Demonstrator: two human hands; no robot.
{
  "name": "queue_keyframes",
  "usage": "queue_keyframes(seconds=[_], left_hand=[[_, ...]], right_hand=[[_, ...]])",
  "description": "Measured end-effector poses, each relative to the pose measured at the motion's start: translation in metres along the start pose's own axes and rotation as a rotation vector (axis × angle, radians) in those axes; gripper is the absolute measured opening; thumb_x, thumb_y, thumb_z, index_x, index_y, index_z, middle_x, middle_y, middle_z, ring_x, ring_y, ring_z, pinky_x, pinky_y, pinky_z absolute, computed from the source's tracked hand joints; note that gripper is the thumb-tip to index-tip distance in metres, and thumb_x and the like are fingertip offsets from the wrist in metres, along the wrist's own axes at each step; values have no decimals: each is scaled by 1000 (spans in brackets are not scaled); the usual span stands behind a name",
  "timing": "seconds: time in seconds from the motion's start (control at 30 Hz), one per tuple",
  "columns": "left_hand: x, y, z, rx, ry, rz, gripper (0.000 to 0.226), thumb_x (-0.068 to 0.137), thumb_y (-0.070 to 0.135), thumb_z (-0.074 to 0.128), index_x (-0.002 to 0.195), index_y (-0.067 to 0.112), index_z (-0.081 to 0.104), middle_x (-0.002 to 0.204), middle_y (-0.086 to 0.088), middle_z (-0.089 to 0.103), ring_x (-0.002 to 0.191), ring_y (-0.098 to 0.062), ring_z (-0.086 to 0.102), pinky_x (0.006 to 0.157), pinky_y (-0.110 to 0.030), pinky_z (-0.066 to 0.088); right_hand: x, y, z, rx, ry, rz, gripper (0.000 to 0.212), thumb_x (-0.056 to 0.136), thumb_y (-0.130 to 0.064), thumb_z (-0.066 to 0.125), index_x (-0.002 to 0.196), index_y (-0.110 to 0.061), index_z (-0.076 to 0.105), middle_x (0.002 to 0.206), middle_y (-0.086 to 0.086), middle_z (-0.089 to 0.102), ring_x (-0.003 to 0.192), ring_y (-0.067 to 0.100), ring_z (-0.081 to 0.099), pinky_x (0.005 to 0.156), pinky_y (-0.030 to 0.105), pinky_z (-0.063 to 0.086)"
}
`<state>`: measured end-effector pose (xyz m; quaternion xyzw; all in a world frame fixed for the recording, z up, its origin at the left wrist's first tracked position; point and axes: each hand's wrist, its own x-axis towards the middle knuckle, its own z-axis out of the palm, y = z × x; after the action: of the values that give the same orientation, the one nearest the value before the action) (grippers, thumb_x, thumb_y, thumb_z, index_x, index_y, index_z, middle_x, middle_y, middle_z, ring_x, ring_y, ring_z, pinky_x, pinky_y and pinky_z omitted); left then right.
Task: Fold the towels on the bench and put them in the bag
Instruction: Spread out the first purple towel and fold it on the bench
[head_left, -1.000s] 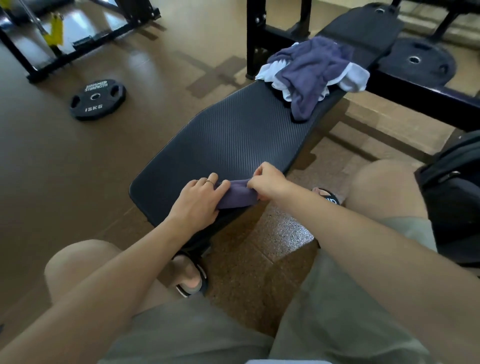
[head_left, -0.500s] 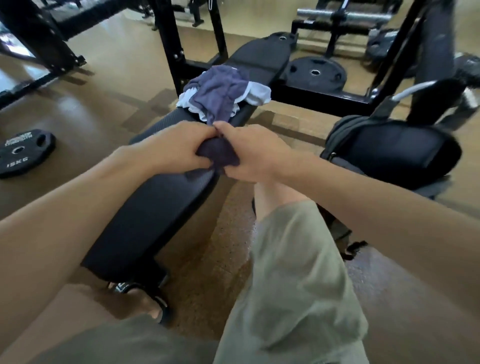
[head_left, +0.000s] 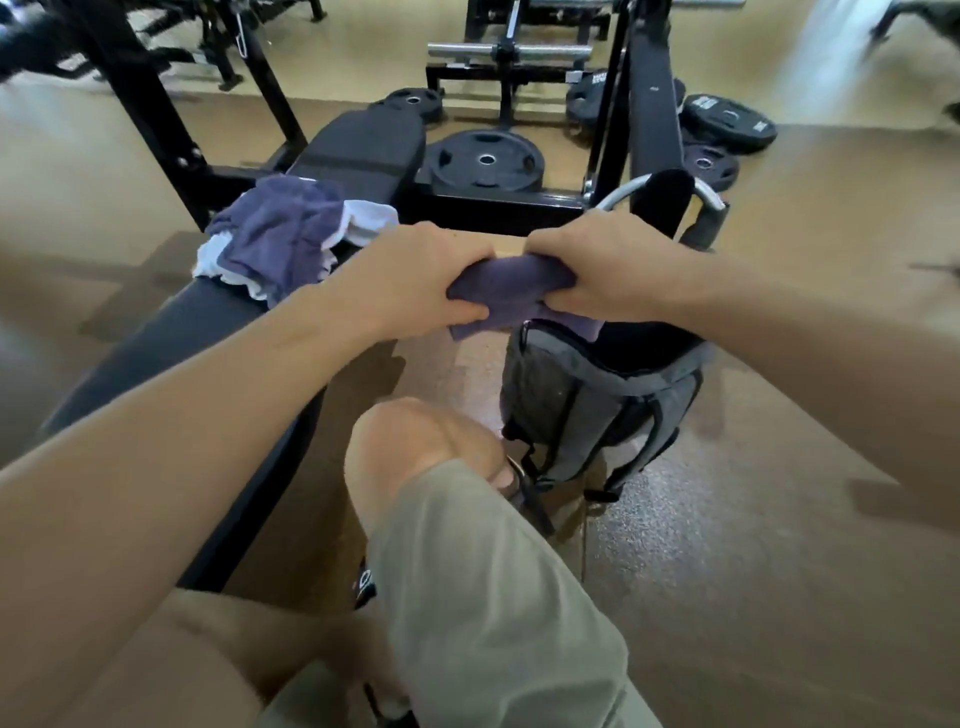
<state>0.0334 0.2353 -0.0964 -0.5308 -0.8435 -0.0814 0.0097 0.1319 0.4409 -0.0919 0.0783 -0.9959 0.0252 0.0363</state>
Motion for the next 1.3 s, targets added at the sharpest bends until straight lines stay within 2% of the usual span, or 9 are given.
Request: queue_keyframes(seconds=[0.17,0.23,0.3,0.37,0.43,0.57,0.73,1.07,1.3], left_hand=[[40,38,32,201,274,102,45,75,29,73,111,9,55,115,-12,56,98,-32,56,80,-41,42],[45,58,54,275,367,323,36,79,30,67,106,7,58,112,-14,60,99,-33,57,85,-40,42],[47,68,84,222,230,488,42,87,36,64,116,6,62,113,-13,65,103,-32,62,89,-41,48],[52,70,109,163,5,442,50,92,44,61,127,7,61,120,-11,66,110,-29,62,95,-40,49],[54,73,132,167,-120,434,32,95,39,61,112,13,64,105,-6,68,98,-27,66,84,-38,49],[48,80,160,118,-111,508,19,79,21,79,82,16,61,72,-2,61,66,-26,64,60,-37,49],[38,74,163,86,-97,526,22,76,22,82,77,19,61,67,2,61,63,-22,64,57,-36,53],[35,63,170,98,-128,511,20,70,23,86,77,20,67,67,3,65,64,-21,66,58,-34,54],[38,62,159,65,-87,489,20,71,19,85,73,18,65,63,1,62,61,-23,65,57,-35,54]], right_hand=[[-38,49,18,-94,32,236,25,84,-27,66,103,-17,53,91,8,63,85,35,62,64,40,46],[-54,66,35,-126,49,308,24,85,-24,66,103,-15,53,100,10,66,91,37,64,66,40,45],[-62,77,53,-154,64,367,25,87,-23,63,109,-14,56,108,10,67,96,36,65,65,39,43],[-63,83,69,-162,71,402,27,87,-24,62,113,-15,57,107,9,68,95,35,66,63,39,46],[-58,82,83,-161,64,378,28,85,-21,65,112,-14,60,99,9,68,89,36,68,61,41,48],[-39,71,106,-215,-34,280,23,87,-15,61,110,-12,59,95,9,68,85,37,69,56,39,41],[-25,61,137,-348,-295,198,28,99,-13,45,125,-13,56,108,6,72,100,32,70,67,36,38],[-19,50,188,-348,-491,205,30,103,-10,42,123,-11,64,116,6,73,110,30,68,72,32,39],[-9,63,202,-387,-558,258,38,108,-14,33,139,-20,55,134,3,64,125,27,60,92,34,47]])
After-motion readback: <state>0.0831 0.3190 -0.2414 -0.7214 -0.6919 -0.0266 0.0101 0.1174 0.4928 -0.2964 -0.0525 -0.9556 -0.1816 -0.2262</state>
